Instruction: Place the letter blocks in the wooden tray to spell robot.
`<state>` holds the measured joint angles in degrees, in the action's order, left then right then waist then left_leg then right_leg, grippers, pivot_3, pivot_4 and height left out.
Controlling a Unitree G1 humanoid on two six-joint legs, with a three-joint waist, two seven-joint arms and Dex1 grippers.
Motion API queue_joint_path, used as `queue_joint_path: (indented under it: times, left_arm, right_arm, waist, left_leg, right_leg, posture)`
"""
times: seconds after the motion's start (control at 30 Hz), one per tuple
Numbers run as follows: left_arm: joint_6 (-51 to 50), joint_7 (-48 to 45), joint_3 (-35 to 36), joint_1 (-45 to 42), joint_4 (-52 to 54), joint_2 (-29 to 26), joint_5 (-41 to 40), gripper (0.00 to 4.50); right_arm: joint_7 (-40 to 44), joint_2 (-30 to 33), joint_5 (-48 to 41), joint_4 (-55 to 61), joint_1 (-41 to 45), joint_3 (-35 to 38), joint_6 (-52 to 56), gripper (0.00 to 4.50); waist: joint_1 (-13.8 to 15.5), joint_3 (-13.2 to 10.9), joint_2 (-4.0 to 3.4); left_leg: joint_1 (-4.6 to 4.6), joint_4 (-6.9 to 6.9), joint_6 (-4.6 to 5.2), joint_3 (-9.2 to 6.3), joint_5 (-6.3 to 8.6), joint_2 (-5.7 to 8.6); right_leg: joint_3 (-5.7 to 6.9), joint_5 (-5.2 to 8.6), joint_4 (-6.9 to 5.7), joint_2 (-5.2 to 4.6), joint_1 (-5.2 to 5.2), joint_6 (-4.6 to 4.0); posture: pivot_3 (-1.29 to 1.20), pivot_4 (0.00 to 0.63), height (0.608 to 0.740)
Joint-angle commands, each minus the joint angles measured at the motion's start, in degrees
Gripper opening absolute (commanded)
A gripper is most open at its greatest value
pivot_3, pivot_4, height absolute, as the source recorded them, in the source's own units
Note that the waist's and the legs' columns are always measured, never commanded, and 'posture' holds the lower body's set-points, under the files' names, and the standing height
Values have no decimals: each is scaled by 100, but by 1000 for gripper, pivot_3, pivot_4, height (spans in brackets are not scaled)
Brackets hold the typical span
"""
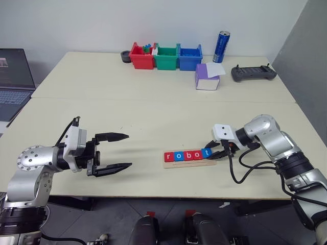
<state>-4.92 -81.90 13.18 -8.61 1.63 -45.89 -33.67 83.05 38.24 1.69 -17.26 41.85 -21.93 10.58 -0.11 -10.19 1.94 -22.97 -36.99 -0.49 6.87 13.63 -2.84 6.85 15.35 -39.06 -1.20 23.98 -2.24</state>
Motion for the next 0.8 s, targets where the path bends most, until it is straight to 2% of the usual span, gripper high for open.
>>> queue_joint_path:
  times: [0.03,0.37,0.8]
  left_arm:
    - [75,16,102,-33,98,-31,-44,4500]
    - [108,5,110,-26,71,-32,-48,4500]
    - [94,5,94,-51,66,-33,-47,4500]
  right_arm:
    - [45,67,-12,104,90,57,28,1453]
    - [87,132,-378,163,24,310,438,1453]
    - [-146,7,-148,-102,2,91,201,1453]
  waist:
    - [0,0,0]
    - [0,0,0]
    - [-2,0,0]
  left_leg:
    - [0,0,0,0,0,0]
    - [0,0,0,0,0,0]
    - [0,0,0,0,0,0]
  right_leg:
    - [0,0,0,0,0,0]
    - [0,0,0,0,0,0]
    - [0,0,0,0,0,0]
  posture:
    - [0,150,740]
    - [0,150,740]
    - [0,150,740]
